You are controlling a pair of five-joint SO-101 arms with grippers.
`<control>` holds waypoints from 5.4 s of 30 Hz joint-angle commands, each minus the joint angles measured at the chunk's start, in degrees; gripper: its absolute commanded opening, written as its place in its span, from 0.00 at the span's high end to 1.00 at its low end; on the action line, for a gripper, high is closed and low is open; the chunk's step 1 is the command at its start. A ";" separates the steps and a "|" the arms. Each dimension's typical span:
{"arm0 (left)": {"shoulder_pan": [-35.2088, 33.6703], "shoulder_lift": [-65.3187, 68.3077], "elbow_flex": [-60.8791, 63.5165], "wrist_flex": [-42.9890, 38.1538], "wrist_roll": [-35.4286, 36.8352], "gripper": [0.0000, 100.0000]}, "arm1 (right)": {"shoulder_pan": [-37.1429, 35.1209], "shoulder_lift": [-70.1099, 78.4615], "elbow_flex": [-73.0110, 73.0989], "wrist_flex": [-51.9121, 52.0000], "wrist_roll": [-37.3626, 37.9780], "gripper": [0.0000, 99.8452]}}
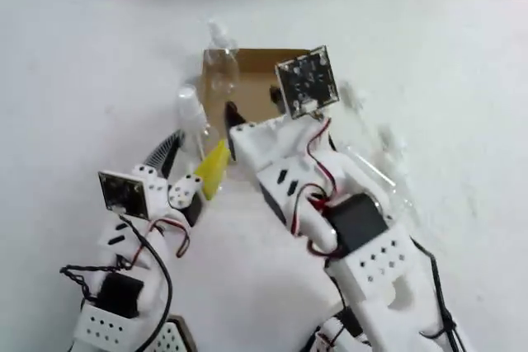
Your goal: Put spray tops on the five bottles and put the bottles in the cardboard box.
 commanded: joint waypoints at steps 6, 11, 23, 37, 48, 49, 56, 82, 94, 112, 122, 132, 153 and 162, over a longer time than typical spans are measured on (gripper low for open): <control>-0.57 -0.48 -0.18 -0.09 0.44 0.98 | 9.10 -11.91 8.97 4.97 0.88 0.96; -0.57 -0.48 -0.18 -0.35 0.44 0.98 | 17.36 -21.23 19.69 5.05 5.80 0.98; -0.57 -0.48 -0.18 -4.92 0.44 0.98 | 39.25 -49.80 50.64 5.32 19.52 0.98; -0.04 -0.22 -0.44 -21.01 -10.64 0.98 | 63.69 -54.55 63.82 9.63 26.73 0.98; 1.19 1.71 -11.69 -18.99 -10.37 0.98 | 62.73 -54.81 63.91 10.51 27.78 0.98; 1.19 3.56 -13.19 -18.90 -10.37 0.98 | 62.73 -54.81 63.91 10.51 27.78 0.98; 1.19 25.27 -26.90 -18.90 -10.37 0.98 | 62.81 -54.81 63.91 10.51 27.78 0.98; 0.57 70.64 -33.93 -48.88 -10.37 0.98 | 63.16 -54.81 63.91 10.59 27.78 0.98; -2.51 87.60 -33.93 -64.79 -10.37 0.98 | 63.16 -54.81 63.91 10.59 27.78 0.98; -2.42 115.47 -39.30 -90.81 -10.29 0.98 | 63.16 -54.81 63.91 10.59 27.78 0.98; -2.42 121.71 -43.52 -92.75 -10.29 0.98 | 63.16 -54.81 63.91 10.59 27.78 0.98; -3.21 128.84 -49.32 -92.40 -10.29 0.98 | 63.16 -54.81 63.91 10.59 27.78 0.98; -3.74 129.54 -49.67 -88.44 -10.29 0.98 | 63.25 -54.81 63.91 10.59 27.78 0.98; -4.35 129.71 -49.67 -88.26 -10.37 0.98 | 63.34 -54.81 63.91 10.59 27.78 0.98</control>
